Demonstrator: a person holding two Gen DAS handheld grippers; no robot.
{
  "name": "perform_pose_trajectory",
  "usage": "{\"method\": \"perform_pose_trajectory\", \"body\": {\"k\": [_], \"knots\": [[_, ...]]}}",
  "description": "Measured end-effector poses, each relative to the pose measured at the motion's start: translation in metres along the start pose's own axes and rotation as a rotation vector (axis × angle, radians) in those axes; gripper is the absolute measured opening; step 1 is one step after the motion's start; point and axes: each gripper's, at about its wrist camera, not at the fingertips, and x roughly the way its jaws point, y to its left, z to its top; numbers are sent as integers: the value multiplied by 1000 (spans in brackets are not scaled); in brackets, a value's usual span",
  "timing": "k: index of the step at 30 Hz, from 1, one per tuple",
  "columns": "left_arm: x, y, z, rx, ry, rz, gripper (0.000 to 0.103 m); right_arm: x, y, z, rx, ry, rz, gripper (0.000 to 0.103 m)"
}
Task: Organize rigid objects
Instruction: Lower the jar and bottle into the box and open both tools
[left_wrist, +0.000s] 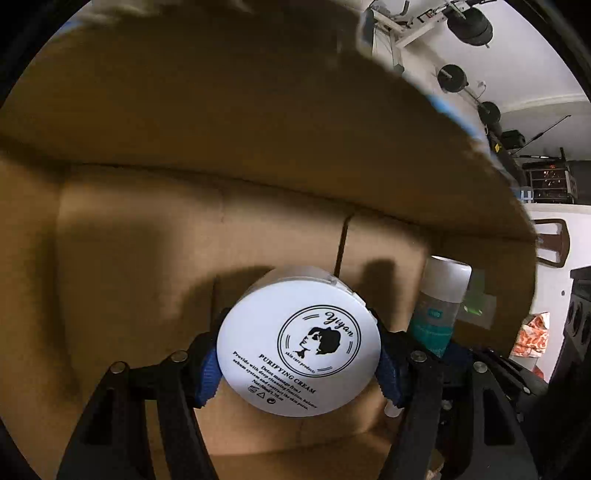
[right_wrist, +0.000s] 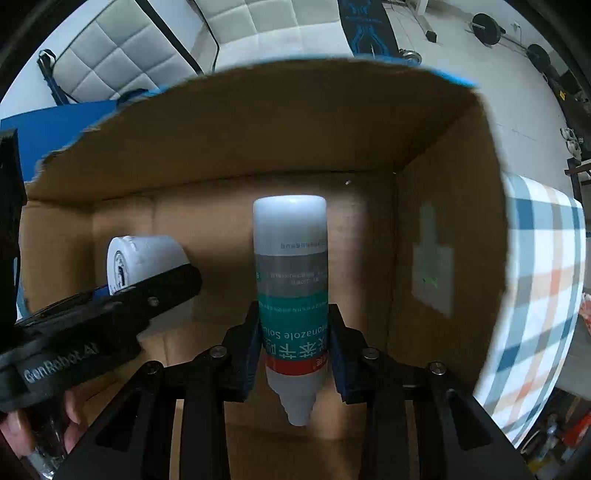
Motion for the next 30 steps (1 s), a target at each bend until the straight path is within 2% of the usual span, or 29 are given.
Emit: {"method": "perform_pose_trajectory", "body": {"k": [4,9,12,15,17,18,21,25,29,30], "knots": [[3,0,2,-9,7,-10,65,13,3,10,-7,17,-8,35],[-3,-2,-3,-6,5,22,65,25,6,18,-7,38,-11,36],[-8,-2,-5,-9,16,37,72,29,7,17,-16,46,-29,36],[-15,0,-5,-9,26,51,73,31,13,19,-22,54,-46,37],[-23,0,-7,-3,18,71,76,31,17,20,-27,54,-80,47],[-29,0,-9,3,6,80,77,30,18,21,-30,50,-98,47],[-48,1,-16,20,-22,113,83,29,23,17,-31,64,-90,53],[-69,8,-30,39,-49,148,91,21,32,10,-14,72,-53,68],[-94,16,-55,56,-90,198,92,11,45,-8,-9,53,-45,86],[-93,22,-64,60,-103,211,92,8,49,-13,-8,43,-46,87]]}}
